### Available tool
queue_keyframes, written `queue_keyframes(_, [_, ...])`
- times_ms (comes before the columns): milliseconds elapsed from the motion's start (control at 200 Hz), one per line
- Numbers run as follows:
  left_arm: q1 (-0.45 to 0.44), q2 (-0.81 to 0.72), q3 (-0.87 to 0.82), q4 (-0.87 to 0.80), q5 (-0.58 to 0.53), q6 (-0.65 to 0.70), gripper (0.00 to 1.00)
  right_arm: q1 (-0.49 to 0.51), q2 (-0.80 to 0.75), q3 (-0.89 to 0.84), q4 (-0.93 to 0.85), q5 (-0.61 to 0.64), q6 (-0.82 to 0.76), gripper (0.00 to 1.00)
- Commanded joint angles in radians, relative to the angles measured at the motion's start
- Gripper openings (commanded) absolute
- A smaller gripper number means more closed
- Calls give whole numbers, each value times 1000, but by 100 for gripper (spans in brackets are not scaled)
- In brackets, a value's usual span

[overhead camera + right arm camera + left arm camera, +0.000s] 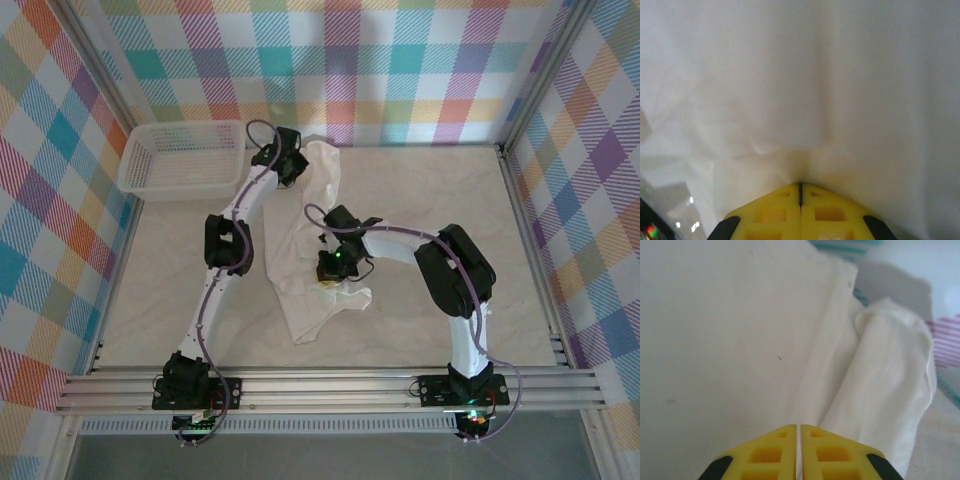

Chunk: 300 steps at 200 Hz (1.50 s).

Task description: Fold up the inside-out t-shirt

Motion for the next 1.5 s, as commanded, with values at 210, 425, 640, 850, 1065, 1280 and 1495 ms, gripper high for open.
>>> queue_keyframes(210, [12,-426,-353,-221,76,202,1,50,-200,-71,-119,-32,-122,5])
queue_keyframes(425, [-11,-793,-902,-41,74,226,2,-52,-455,-315,42,299,-22,0])
queue_keyframes(640, [-19,-1030,-1176,29,138,263,7,-43,-338,-326,11,270,-101,0])
queue_keyframes(850, [-19,-1272,-1421,80,176,339,30,42,-221,-281,-8,169,-142,0])
queue_keyframes(1065, [-17,-1493,-1636,83,141,319,43,171,-153,-226,-33,28,-175,0])
queue_keyframes(1280, [-17,-1642,-1810,23,159,265,66,175,-304,-231,-61,88,-97,9])
queue_keyframes(1495, [-17,-1750,-1992,-66,153,210,77,145,-497,-394,20,124,120,41])
